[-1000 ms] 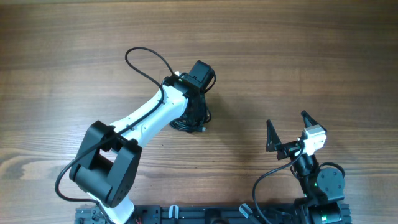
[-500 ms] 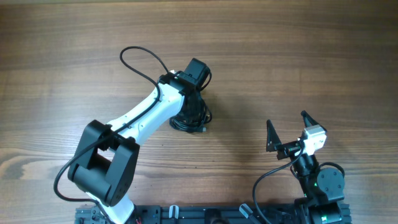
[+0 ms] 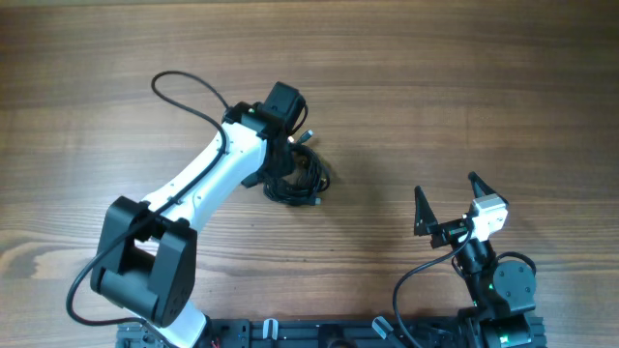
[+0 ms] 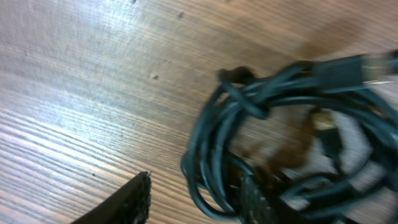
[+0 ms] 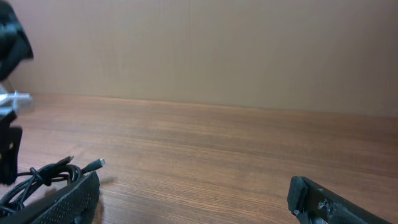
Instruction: Untangle cables
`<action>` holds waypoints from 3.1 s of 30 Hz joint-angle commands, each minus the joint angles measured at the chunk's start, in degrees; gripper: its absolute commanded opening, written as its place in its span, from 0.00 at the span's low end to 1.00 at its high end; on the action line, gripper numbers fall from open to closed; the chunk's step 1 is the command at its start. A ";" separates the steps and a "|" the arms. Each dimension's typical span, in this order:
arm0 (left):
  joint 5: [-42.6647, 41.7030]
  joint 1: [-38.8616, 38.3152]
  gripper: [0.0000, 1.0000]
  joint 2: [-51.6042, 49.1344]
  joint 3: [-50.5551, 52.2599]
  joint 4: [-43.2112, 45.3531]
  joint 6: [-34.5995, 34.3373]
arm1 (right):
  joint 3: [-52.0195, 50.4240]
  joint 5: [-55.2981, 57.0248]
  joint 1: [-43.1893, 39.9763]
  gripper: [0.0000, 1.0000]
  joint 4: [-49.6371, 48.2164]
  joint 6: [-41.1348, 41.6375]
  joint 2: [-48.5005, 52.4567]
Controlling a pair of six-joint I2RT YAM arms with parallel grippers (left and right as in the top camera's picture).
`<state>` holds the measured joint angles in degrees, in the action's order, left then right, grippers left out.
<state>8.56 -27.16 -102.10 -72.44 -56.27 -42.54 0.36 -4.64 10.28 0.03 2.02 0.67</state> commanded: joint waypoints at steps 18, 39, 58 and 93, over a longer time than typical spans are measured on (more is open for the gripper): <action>2.01 9.88 0.04 -0.02 8.92 20.98 19.69 | -0.07 0.79 -0.24 1.00 -0.15 -0.50 -0.39; 1.14 9.79 0.68 10.99 5.57 10.32 15.58 | -0.07 0.79 -0.24 1.00 -0.15 -0.50 -0.28; -2.12 -3.39 0.54 1.90 6.93 18.08 9.31 | -0.07 0.79 -0.24 1.00 -0.15 -0.50 -0.24; 0.26 -3.39 0.49 1.90 6.97 12.90 21.90 | -0.07 0.79 -0.24 1.00 -0.15 -0.52 -0.24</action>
<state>7.90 -30.39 -99.55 -65.95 -42.46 -25.45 0.36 -4.64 10.28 0.03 2.02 0.67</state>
